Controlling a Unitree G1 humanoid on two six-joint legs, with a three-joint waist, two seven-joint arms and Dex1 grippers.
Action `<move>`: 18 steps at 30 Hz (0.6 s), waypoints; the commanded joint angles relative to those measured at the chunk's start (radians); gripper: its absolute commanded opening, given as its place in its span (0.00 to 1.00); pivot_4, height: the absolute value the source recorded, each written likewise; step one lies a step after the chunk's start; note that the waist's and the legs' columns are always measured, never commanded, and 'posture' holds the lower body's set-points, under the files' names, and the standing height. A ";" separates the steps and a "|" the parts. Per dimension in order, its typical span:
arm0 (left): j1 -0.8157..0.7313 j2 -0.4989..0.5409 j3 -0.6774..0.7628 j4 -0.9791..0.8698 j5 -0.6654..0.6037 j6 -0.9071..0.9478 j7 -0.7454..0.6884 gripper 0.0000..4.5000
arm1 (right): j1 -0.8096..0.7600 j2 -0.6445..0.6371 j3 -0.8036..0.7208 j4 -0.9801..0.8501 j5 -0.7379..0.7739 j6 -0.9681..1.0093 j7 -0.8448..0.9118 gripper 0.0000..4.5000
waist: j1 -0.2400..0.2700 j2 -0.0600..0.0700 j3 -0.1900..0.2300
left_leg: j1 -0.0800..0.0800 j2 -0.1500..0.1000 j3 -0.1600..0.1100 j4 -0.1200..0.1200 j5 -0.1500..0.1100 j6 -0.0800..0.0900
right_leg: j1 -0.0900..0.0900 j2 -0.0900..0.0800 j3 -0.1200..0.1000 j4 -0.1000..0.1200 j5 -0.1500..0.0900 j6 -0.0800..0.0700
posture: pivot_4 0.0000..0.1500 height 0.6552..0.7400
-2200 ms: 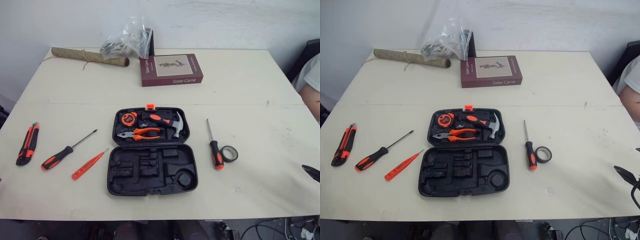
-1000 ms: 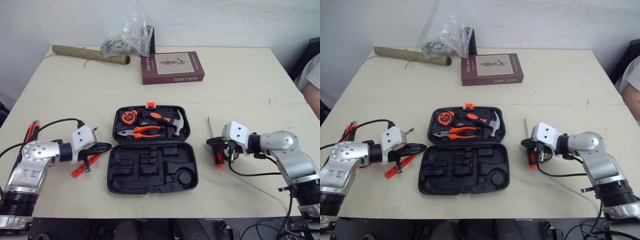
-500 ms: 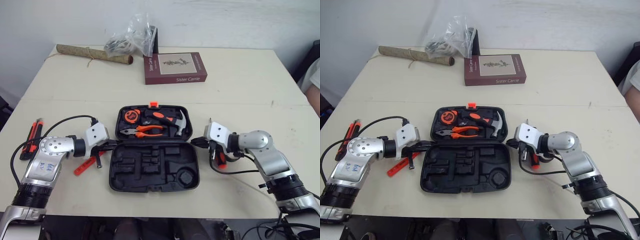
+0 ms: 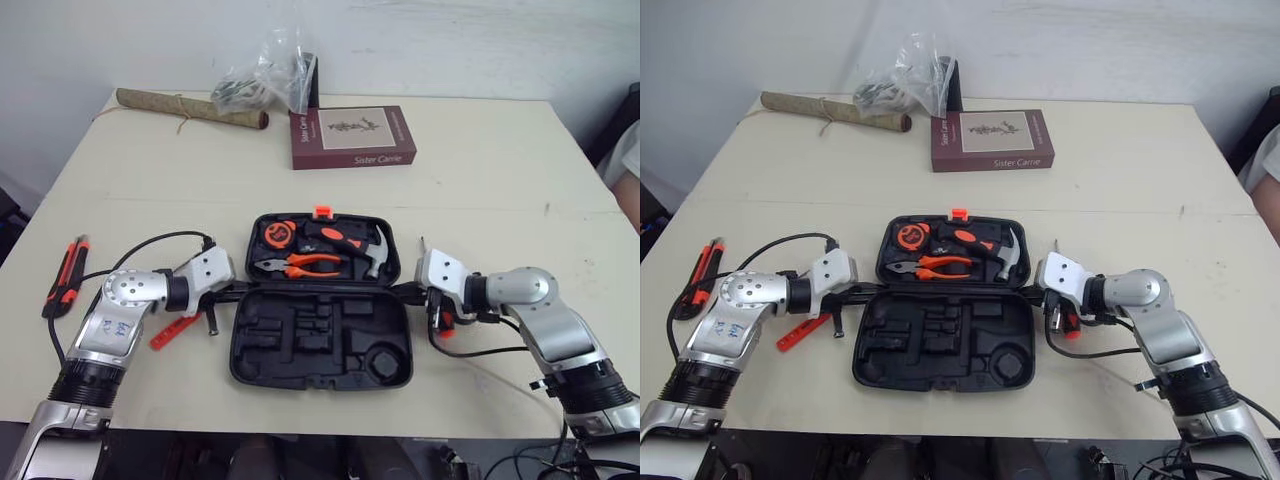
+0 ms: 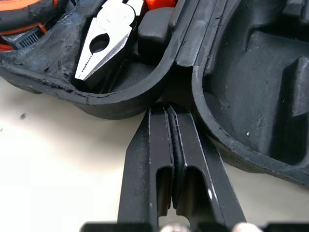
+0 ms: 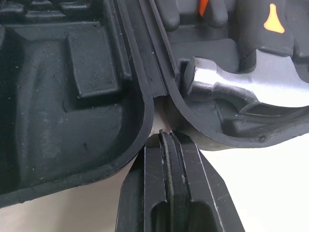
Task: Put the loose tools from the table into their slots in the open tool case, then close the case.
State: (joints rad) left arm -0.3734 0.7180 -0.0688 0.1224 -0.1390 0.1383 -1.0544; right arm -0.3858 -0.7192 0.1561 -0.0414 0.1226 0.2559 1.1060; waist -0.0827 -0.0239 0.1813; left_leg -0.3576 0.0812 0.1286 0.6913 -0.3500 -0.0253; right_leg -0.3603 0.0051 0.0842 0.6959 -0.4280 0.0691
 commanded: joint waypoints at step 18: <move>0.554 0.209 0.776 -0.197 -0.284 0.055 -0.062 0.19 | 0.279 -0.252 -0.602 -0.059 0.323 0.059 0.102 0.22 | 0.001 0.000 0.000 | 0.001 -0.001 -0.003 -0.004 0.000 0.000 | 0.006 0.000 -0.001 -0.008 0.000 0.000 | 1.00 1.00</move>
State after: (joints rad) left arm 0.1711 0.9090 0.5996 -0.1107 -0.4044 0.1933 -1.1196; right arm -0.1155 -0.9495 -0.3656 -0.1379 0.4333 0.3345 1.2024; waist -0.0813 -0.0243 0.1815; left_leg -0.3565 0.0802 0.1252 0.6874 -0.3498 -0.0251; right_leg -0.3539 0.0054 0.0831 0.6872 -0.4280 0.0691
